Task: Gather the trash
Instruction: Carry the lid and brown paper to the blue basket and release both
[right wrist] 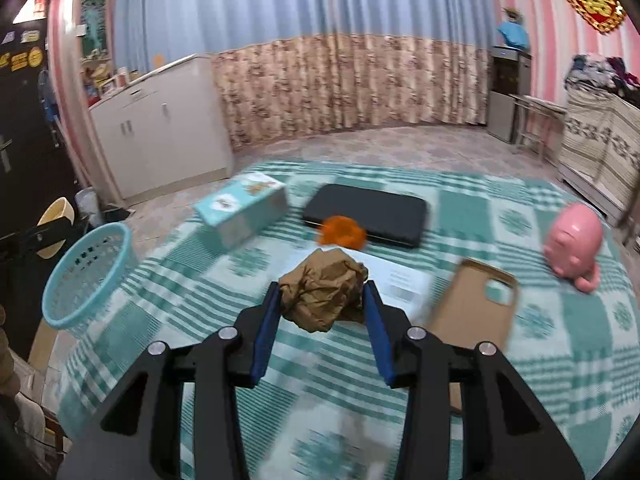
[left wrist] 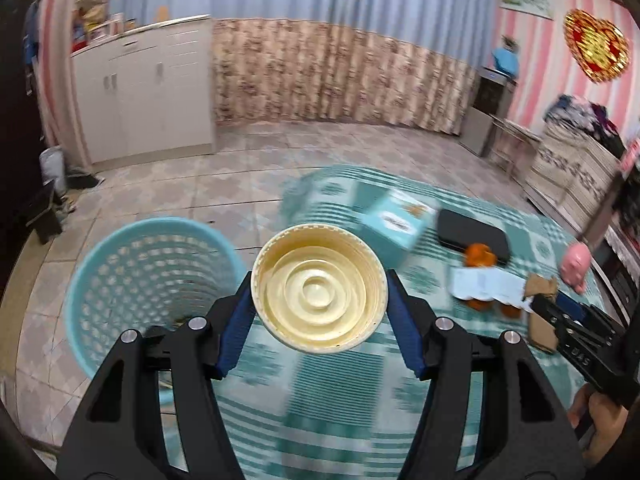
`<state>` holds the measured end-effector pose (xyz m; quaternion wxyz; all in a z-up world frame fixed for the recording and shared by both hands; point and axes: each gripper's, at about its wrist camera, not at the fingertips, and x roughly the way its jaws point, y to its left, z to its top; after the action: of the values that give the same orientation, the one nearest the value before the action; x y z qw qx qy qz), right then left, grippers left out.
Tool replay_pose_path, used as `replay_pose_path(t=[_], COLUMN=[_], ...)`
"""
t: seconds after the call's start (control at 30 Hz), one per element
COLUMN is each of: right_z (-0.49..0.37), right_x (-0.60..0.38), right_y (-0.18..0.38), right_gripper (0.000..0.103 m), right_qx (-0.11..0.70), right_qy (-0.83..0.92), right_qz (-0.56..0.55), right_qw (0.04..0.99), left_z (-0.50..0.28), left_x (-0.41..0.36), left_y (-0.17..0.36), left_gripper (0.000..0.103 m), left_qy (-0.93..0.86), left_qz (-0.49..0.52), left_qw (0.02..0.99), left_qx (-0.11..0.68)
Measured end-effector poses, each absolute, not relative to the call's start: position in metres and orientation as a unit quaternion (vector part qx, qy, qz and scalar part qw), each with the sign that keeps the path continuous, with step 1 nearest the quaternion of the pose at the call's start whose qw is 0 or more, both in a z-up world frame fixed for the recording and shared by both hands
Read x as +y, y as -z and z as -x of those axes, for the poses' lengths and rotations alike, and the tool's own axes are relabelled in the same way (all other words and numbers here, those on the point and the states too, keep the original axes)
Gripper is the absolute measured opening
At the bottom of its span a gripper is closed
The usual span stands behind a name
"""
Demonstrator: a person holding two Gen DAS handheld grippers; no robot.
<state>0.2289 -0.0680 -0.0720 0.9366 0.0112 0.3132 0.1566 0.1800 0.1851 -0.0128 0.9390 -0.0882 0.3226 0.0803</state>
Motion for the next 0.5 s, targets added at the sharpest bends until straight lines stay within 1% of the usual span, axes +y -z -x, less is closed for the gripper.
replay_pose_path(t=[0.23, 0.5], right_z=[-0.243, -0.254], right_x=[-0.014, 0.023], right_y=[0.065, 0.064], right_gripper=[0.042, 0.042], right_qx=[0.313, 0.318], right_qy=[-0.185, -0.201], right_qz=[-0.003, 0.002], right_qw=[0.932, 0.926], left_z=[-0.172, -0.167], left_x=[0.266, 0.346], left_y=[0.018, 0.031], left_gripper=[0.061, 0.061], left_qy=[-0.134, -0.182], left_qz=[0.109, 0.126], left_qw=[0.934, 0.924], left_qx=[0.313, 0.312])
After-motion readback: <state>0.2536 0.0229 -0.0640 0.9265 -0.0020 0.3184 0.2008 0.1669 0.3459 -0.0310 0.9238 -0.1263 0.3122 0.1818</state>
